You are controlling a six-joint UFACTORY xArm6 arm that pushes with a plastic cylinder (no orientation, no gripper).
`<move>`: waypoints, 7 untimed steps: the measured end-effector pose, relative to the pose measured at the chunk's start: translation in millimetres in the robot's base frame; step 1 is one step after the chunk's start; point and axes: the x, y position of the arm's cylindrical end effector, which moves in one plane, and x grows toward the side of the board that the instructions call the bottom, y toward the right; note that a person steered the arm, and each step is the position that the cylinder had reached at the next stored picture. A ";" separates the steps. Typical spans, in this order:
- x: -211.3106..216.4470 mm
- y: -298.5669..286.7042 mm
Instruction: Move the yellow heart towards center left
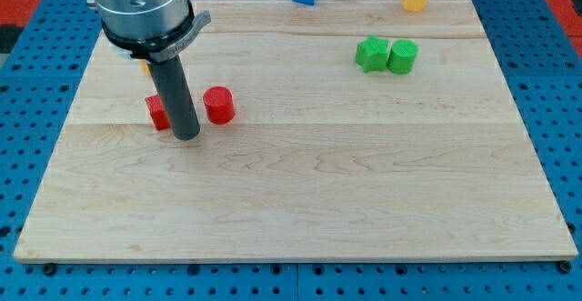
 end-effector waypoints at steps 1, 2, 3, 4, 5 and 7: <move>40.5 -66.8; 48.8 -118.9; 29.1 -134.7; -3.3 -159.4; -53.4 -165.6; -107.8 -170.6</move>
